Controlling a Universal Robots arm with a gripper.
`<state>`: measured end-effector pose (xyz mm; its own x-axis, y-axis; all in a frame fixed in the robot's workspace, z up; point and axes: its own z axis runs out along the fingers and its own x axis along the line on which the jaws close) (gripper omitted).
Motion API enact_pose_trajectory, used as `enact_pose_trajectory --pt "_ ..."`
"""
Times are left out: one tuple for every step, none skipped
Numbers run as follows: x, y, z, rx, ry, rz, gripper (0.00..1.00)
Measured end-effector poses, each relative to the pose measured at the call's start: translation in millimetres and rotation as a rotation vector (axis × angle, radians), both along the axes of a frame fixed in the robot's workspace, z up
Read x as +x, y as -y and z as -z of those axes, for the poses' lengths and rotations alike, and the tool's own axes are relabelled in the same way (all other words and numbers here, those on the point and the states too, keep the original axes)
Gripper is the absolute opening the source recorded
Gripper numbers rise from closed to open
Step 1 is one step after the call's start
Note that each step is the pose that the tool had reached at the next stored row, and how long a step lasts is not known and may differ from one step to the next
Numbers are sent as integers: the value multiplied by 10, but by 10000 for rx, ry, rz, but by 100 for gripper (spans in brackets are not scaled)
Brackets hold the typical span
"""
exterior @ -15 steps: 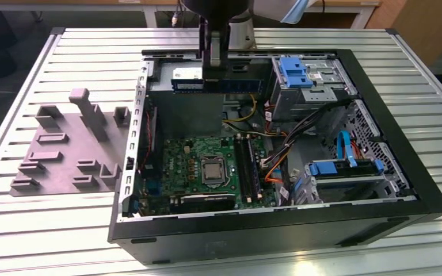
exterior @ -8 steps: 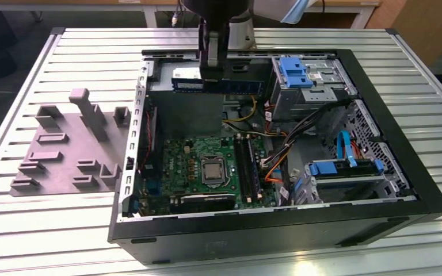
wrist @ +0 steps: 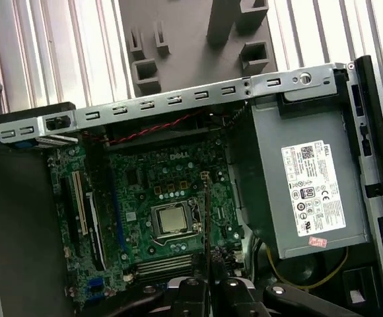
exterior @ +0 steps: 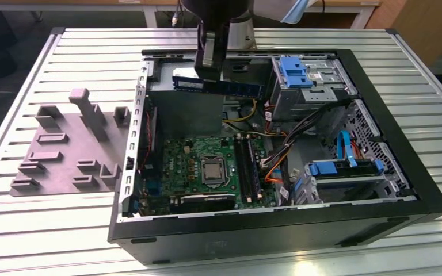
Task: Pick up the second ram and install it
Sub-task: 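Insert the second ram into the second slot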
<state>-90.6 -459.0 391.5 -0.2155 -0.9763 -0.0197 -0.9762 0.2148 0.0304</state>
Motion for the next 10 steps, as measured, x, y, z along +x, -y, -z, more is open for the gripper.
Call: enact_pose_trajectory --pt "0 0 1 0 0 142 14" --pt "0 0 3 0 0 284 14" --pt "0 0 4 0 0 428 14" --pt "0 0 6 0 0 576 14" --pt "0 0 7 0 0 726 14" --pt "0 0 8 -1 0 891 14" --pt "0 0 10 0 1 1043 14" --pt "0 0 11 -1 0 1197 14" --pt "0 0 13 0 0 1352 14" --pt "0 0 15 -1 0 1506 14"
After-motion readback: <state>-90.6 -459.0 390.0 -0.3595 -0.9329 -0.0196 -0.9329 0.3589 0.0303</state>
